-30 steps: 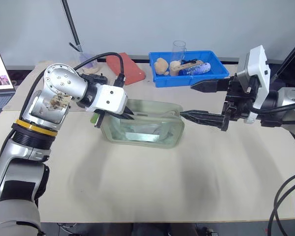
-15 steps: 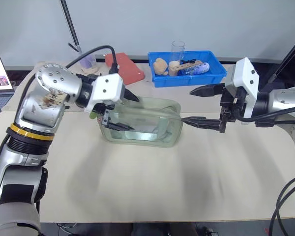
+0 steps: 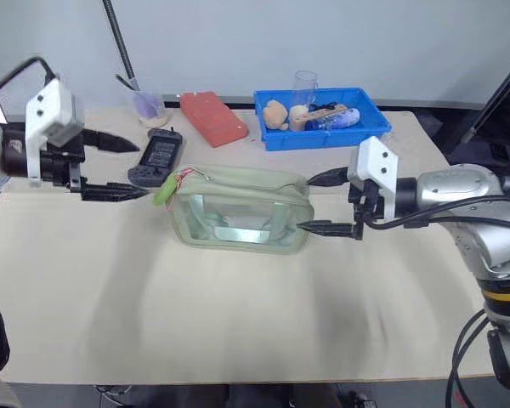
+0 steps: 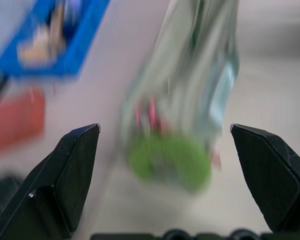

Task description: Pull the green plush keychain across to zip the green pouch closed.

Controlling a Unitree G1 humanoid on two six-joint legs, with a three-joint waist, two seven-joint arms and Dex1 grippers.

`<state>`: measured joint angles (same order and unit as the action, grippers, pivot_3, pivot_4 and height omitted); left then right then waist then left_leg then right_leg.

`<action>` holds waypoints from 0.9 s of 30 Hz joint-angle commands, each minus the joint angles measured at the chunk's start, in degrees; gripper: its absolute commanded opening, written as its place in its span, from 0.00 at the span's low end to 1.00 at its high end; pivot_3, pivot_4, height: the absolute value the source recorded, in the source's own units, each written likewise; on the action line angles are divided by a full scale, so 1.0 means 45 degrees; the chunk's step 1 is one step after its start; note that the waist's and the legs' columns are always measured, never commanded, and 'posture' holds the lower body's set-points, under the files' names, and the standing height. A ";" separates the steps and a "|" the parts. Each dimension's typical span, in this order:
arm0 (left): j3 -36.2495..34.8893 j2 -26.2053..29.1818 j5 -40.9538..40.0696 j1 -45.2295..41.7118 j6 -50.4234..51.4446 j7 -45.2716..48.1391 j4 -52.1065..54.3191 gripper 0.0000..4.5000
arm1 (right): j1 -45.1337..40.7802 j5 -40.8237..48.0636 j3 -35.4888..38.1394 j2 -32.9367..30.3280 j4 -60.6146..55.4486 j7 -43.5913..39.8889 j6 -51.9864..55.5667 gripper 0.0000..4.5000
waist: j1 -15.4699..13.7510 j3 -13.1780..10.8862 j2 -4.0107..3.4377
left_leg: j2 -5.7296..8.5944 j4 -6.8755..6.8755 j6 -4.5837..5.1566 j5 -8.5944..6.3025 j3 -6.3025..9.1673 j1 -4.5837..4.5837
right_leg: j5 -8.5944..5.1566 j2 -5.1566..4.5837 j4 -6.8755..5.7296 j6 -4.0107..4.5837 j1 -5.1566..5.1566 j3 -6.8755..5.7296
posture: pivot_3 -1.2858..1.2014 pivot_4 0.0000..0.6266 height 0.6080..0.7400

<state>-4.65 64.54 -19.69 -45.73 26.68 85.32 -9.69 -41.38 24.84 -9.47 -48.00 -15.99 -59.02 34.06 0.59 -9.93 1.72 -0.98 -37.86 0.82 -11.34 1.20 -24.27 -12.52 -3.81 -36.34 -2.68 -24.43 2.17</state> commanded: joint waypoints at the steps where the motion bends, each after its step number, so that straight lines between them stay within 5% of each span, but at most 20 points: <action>1: -0.1337 0.0325 -0.0978 0.0918 0.0799 -0.0459 0.1626 1.00 | -0.0063 -0.0778 -0.0220 0.0131 0.0270 -0.0312 -0.1054 0.74 | -0.0021 0.0000 0.0000 | 0.0002 -0.0001 0.0000 0.0000 -0.0002 0.0003 | 0.0000 -0.0003 0.0010 -0.0001 0.0006 0.0005 | 0.52 0.24 1.00; 11: -0.2622 0.0318 -0.1206 0.3356 0.0981 -0.1827 0.1645 1.00 | -0.0041 -0.2113 -0.0528 0.0468 0.1181 -0.0802 -0.2717 0.01 | 0.0034 0.0000 -0.0001 | -0.0023 -0.0001 -0.0001 -0.0001 -0.0007 0.0019 | 0.0025 0.0033 -0.0004 0.0047 0.0004 0.0019 | 0.52 0.24 1.00; 21: -0.2136 -0.0882 -0.1070 0.3028 0.0269 -0.2770 -0.0539 1.00 | -0.0111 -0.2569 -0.0422 0.0514 0.1325 -0.1550 -0.3993 0.01 | 0.0020 0.0000 0.0000 | -0.0020 -0.0001 -0.0002 0.0000 -0.0010 0.0027 | 0.0032 0.0035 -0.0024 0.0061 0.0005 0.0024 | 0.52 0.24 1.00; 27: -0.2237 -0.2191 -0.1906 0.2569 0.1982 -0.3869 -0.0694 1.00 | -0.0169 -0.2614 -0.0414 0.0676 0.1308 -0.1569 -0.3923 0.01 | 0.0034 0.0001 0.0002 | -0.0018 -0.0003 -0.0003 0.0001 -0.0009 0.0033 | 0.0029 0.0036 -0.0066 0.0068 0.0000 0.0031 | 0.52 0.24 1.00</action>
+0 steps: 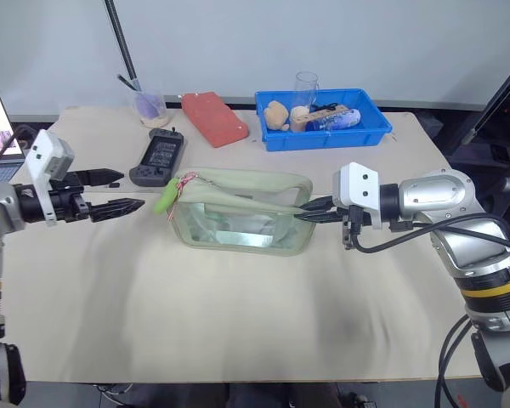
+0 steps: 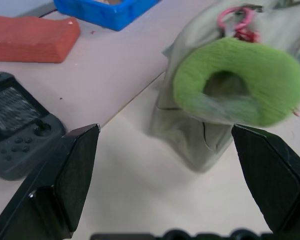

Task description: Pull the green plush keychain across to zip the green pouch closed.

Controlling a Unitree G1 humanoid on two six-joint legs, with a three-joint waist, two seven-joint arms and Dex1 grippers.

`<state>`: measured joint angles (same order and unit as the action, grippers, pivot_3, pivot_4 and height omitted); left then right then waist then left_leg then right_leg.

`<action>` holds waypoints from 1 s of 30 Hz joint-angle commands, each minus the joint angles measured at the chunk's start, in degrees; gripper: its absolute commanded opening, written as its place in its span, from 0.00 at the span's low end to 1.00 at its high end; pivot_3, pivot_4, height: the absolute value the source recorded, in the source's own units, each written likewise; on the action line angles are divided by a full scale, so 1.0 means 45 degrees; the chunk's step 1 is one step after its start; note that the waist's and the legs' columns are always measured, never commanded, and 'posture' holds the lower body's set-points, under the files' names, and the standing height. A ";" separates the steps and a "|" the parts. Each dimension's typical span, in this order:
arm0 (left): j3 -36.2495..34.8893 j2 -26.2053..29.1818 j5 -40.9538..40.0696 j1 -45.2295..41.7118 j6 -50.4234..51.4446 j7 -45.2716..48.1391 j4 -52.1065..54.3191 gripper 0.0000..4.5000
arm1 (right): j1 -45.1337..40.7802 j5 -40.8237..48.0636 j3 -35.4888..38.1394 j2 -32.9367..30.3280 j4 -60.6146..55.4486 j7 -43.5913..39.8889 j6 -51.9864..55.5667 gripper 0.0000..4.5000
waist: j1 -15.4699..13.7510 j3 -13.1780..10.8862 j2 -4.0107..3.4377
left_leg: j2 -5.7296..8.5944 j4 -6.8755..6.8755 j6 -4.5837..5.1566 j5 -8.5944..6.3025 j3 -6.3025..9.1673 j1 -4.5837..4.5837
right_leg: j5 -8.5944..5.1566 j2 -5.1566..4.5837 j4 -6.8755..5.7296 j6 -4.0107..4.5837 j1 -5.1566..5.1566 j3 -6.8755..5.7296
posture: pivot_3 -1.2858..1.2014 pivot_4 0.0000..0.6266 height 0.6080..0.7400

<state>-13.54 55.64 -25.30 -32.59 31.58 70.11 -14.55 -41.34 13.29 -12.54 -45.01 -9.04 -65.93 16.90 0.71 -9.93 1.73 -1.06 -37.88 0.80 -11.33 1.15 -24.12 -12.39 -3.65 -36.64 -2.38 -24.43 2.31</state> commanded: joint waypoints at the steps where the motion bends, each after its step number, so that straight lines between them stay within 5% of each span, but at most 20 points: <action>1: -0.0302 -0.0420 -0.0909 -0.0365 0.1412 -0.0708 0.0623 1.00 | -0.0172 -0.0064 0.0280 0.0026 -0.0225 -0.0045 -0.0119 0.01 | 0.0007 0.0000 0.0000 | 0.0000 0.0000 0.0000 0.0000 0.0000 0.0001 | -0.0001 0.0001 -0.0004 0.0001 0.0000 0.0002 | 0.52 0.24 1.00; 16: -0.0133 -0.1708 -0.2276 -0.0271 0.3944 -0.2238 0.2093 1.00 | -0.0435 -0.0233 0.0296 0.0397 -0.0014 0.0035 -0.0067 0.01 | 0.0001 0.0000 0.0000 | 0.0002 0.0000 -0.0002 0.0001 0.0001 0.0049 | -0.0004 0.0004 -0.0029 0.0010 0.0023 0.0015 | 0.52 0.24 1.00; 20: -0.0221 -0.1920 -0.2407 -0.0095 0.4007 -0.2383 0.2266 0.71 | -0.0456 -0.0239 0.0337 0.0453 -0.0025 0.0067 -0.0039 0.00 | 0.0001 0.0001 0.0001 | 0.0002 0.0000 -0.0003 0.0001 0.0001 0.0057 | -0.0005 0.0004 -0.0028 0.0010 0.0032 0.0016 | 0.52 0.24 1.00; 27: -0.0555 -0.1733 -0.2690 -0.0247 0.4060 -0.2578 0.2318 0.01 | -0.0506 -0.0357 0.0381 0.0527 0.0147 0.0181 -0.0124 0.00 | 0.0025 0.0001 0.0001 | 0.0001 0.0000 -0.0003 0.0001 0.0000 0.0063 | -0.0005 0.0005 -0.0032 0.0015 0.0031 0.0018 | 0.52 0.24 1.00; 30: -0.0699 -0.1529 -0.2575 -0.0591 0.3980 -0.2795 0.1970 0.01 | -0.0503 -0.0360 0.0384 0.0561 0.0167 0.0192 -0.0118 0.00 | 0.0025 0.0001 0.0001 | -0.0001 0.0000 -0.0004 0.0001 0.0000 0.0063 | -0.0005 0.0009 -0.0032 0.0017 0.0030 0.0018 | 0.52 0.24 1.00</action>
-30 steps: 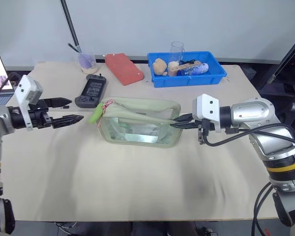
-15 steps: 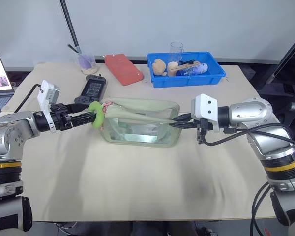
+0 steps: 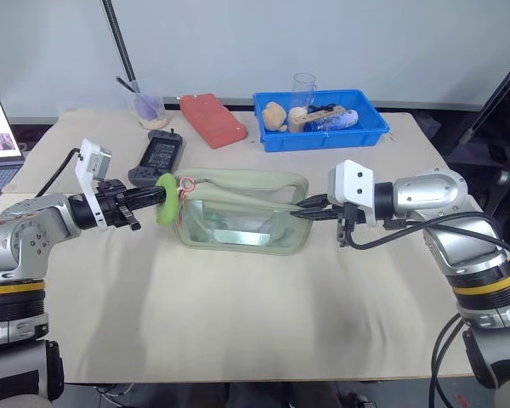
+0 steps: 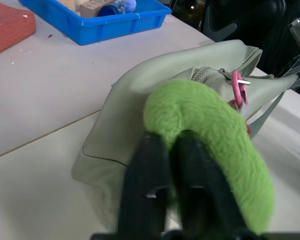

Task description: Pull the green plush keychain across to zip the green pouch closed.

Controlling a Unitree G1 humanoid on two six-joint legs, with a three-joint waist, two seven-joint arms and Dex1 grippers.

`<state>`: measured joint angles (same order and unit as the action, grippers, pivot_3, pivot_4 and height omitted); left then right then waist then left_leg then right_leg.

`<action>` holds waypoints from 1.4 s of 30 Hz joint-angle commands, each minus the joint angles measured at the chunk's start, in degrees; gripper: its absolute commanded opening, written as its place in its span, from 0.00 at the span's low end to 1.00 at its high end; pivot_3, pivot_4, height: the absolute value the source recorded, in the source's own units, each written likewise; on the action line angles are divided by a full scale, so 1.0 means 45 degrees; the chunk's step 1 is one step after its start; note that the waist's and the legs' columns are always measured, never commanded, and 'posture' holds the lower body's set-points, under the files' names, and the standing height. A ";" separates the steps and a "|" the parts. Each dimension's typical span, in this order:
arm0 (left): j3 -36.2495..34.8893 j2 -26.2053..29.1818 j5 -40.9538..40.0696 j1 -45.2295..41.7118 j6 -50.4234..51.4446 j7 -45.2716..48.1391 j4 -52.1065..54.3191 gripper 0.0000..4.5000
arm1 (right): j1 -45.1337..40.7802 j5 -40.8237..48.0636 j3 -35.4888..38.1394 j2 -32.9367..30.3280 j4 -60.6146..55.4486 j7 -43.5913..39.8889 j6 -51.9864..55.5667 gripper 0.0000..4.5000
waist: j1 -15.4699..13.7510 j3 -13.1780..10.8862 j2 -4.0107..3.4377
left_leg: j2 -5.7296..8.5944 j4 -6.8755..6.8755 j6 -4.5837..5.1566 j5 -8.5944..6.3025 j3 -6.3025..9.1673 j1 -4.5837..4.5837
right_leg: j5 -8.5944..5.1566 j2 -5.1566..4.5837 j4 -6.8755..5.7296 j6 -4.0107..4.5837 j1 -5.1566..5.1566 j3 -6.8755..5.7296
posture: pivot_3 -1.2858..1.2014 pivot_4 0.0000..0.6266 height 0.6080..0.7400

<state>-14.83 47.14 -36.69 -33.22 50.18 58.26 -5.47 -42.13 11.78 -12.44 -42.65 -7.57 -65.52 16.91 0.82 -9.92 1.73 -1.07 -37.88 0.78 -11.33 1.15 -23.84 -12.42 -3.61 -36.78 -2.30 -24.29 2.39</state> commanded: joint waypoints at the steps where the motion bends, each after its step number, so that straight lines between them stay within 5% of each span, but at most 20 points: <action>1: -0.0575 0.0445 -0.0234 -0.0643 -0.0017 -0.0121 -0.0141 0.01 | -0.0318 -0.0036 0.0364 0.0040 -0.0151 0.0103 -0.0135 0.00 | 0.0000 0.0000 0.0000 | -0.0002 0.0000 0.0000 0.0000 0.0001 0.0000 | 0.0000 0.0004 0.0001 0.0001 -0.0001 0.0000 | 0.52 0.24 1.00; 8: 0.0047 0.0161 -0.1441 -0.2884 0.1098 -0.0123 0.1033 0.01 | -0.0383 -0.0100 0.0345 0.0171 0.0054 0.0186 -0.0246 0.00 | -0.0019 -0.0003 0.0006 | -0.0002 0.0000 0.0000 0.0000 0.0001 -0.0002 | 0.0000 0.0009 0.0003 0.0000 0.0001 0.0003 | 0.52 0.24 1.00; 16: 0.2662 -0.0577 0.1102 -0.3492 -0.1437 -0.0307 0.0786 0.01 | -0.0435 -0.0175 0.0362 0.0332 -0.0069 0.0246 -0.0140 0.00 | 0.0033 -0.0003 0.0005 | -0.0001 0.0000 -0.0003 0.0002 0.0001 -0.0001 | 0.0001 0.0019 -0.0002 0.0005 -0.0003 0.0015 | 0.52 0.24 1.00; 23: 0.2915 -0.0645 0.1246 -0.3608 -0.1747 0.0465 0.0366 0.01 | -0.0258 -0.0209 0.0477 0.0231 -0.0267 0.0336 0.0015 0.00 | 0.0018 -0.0003 0.0005 | 0.0001 0.0001 -0.0003 0.0001 0.0000 -0.0003 | 0.0000 0.0018 0.0003 0.0005 -0.0003 0.0018 | 0.52 0.24 1.00; 24: 0.2897 -0.0600 0.1163 -0.3596 -0.1676 0.0649 0.0437 0.17 | -0.0254 -0.0216 0.0487 0.0227 -0.0271 0.0346 0.0028 0.00 | 0.0017 -0.0003 0.0005 | 0.0001 0.0001 -0.0003 0.0001 0.0000 -0.0003 | 0.0000 0.0018 0.0004 0.0005 -0.0003 0.0018 | 0.52 0.24 1.00; 32: 0.2591 -0.0204 0.1325 -0.4070 -0.1740 0.0971 0.0130 0.98 | -0.0303 -0.0257 0.0451 0.0314 -0.0236 0.0427 0.0027 0.00 | 0.0027 -0.0003 0.0005 | 0.0000 0.0001 -0.0003 0.0001 0.0000 -0.0003 | -0.0002 0.0018 0.0003 0.0003 -0.0004 0.0017 | 0.52 0.24 1.00; 42: 0.2037 0.1860 0.1538 -0.4094 -0.2036 0.1804 -0.0087 0.99 | -0.0466 -0.0278 0.0349 0.0447 0.0027 0.0420 -0.0137 0.00 | 0.0043 -0.0004 0.0004 | -0.0003 0.0003 -0.0003 0.0001 0.0000 -0.0004 | -0.0026 0.0019 0.0004 -0.0031 -0.0009 0.0015 | 0.52 0.24 1.00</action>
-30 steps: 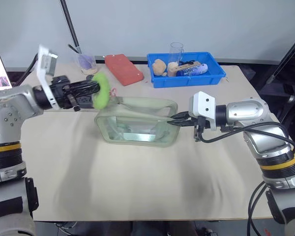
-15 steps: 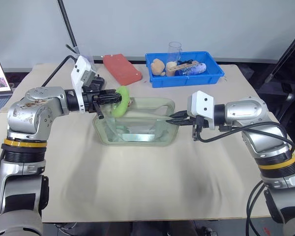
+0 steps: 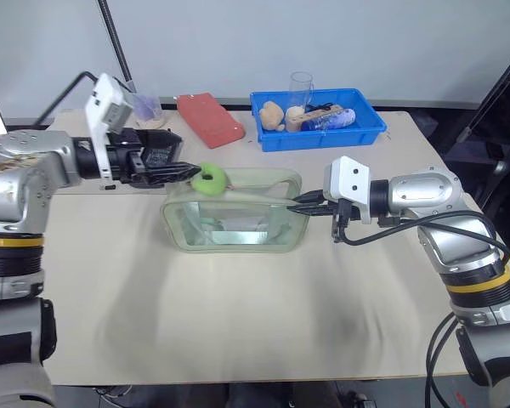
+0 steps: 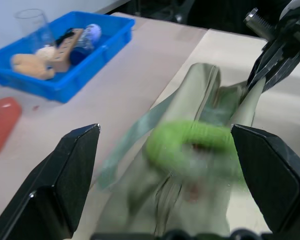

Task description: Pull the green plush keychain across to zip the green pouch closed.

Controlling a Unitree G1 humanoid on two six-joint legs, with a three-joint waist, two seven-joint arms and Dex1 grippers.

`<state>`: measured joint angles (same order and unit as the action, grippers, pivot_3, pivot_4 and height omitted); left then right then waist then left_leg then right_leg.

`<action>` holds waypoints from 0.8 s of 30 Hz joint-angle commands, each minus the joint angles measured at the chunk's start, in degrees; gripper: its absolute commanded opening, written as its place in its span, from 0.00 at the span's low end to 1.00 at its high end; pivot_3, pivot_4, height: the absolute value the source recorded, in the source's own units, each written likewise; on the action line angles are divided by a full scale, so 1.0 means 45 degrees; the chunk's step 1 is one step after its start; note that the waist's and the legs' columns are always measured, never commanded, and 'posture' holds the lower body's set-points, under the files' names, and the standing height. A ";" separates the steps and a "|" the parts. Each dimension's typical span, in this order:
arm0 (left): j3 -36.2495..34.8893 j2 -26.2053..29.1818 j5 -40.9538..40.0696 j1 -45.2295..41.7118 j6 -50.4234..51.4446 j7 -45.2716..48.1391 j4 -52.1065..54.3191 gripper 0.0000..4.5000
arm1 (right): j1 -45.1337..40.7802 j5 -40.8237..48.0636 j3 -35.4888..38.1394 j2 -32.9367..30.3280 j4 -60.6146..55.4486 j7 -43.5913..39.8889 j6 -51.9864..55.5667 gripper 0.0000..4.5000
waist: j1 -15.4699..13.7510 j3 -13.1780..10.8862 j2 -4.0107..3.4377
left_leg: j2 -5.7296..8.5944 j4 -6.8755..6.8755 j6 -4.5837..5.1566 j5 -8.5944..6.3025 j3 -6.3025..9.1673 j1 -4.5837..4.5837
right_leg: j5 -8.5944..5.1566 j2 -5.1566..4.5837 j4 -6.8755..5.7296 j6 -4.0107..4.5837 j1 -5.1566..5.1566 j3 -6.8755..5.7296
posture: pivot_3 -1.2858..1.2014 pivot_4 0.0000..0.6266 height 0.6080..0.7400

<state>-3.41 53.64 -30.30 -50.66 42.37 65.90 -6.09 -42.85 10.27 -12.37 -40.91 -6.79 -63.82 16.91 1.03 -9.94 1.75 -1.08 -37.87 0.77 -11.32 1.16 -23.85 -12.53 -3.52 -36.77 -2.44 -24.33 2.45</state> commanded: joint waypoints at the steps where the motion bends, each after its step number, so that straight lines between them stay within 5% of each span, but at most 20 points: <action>1: -0.0559 0.0532 0.0093 -0.0133 -0.0294 0.0159 0.0085 0.99 | -0.0324 0.0054 0.0323 0.0076 -0.0115 0.0032 -0.0151 0.00 | -0.0005 0.0000 0.0000 | 0.0000 0.0000 0.0000 0.0000 0.0000 0.0001 | -0.0015 0.0000 -0.0001 -0.0024 0.0000 0.0001 | 0.52 0.24 1.00; 9: -0.1186 0.1795 0.0256 0.2857 -0.1102 0.0910 0.2064 0.99 | -0.0396 0.0012 0.0320 0.0092 0.0086 -0.0122 -0.0270 0.00 | 0.0026 -0.0002 -0.0003 | -0.0011 0.0010 0.0000 -0.0001 -0.0004 0.0000 | -0.0017 0.0000 -0.0002 0.0002 -0.0007 0.0001 | 0.52 0.24 1.00; 17: -0.0559 0.0750 0.1743 0.4829 -0.3188 -0.0417 0.2985 0.99 | -0.0647 0.0045 0.0257 0.0192 0.0057 -0.0226 -0.0103 0.00 | -0.0091 -0.0002 -0.0003 | -0.0015 0.0007 -0.0002 0.0000 -0.0005 0.0001 | 0.0004 0.0001 0.0000 0.0043 -0.0002 -0.0005 | 0.52 0.24 1.00; 20: -0.0483 0.0620 0.1790 0.4987 -0.3346 -0.0340 0.2932 0.82 | -0.0643 0.0039 0.0266 0.0185 0.0056 -0.0258 -0.0075 0.00 | -0.0061 -0.0002 -0.0004 | -0.0016 0.0008 -0.0002 0.0000 -0.0006 0.0000 | 0.0011 0.0003 0.0000 0.0056 -0.0007 -0.0004 | 0.52 0.24 1.00; 24: -0.0338 0.0567 0.1987 0.4946 -0.3485 -0.0350 0.2637 0.40 | -0.0587 0.0059 0.0295 0.0171 -0.0011 -0.0258 -0.0046 0.00 | -0.0051 -0.0002 -0.0004 | -0.0017 0.0009 -0.0001 -0.0001 -0.0007 0.0000 | 0.0009 0.0006 0.0000 0.0059 -0.0008 -0.0003 | 0.52 0.24 1.00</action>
<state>-4.49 56.02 -21.95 -27.77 28.07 64.47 5.80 -44.16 10.19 -12.54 -39.92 -5.54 -65.02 16.87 0.80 -9.95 1.73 -1.16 -37.83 0.77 -11.33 1.12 -23.85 -12.49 -3.49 -36.76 -2.18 -24.37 2.44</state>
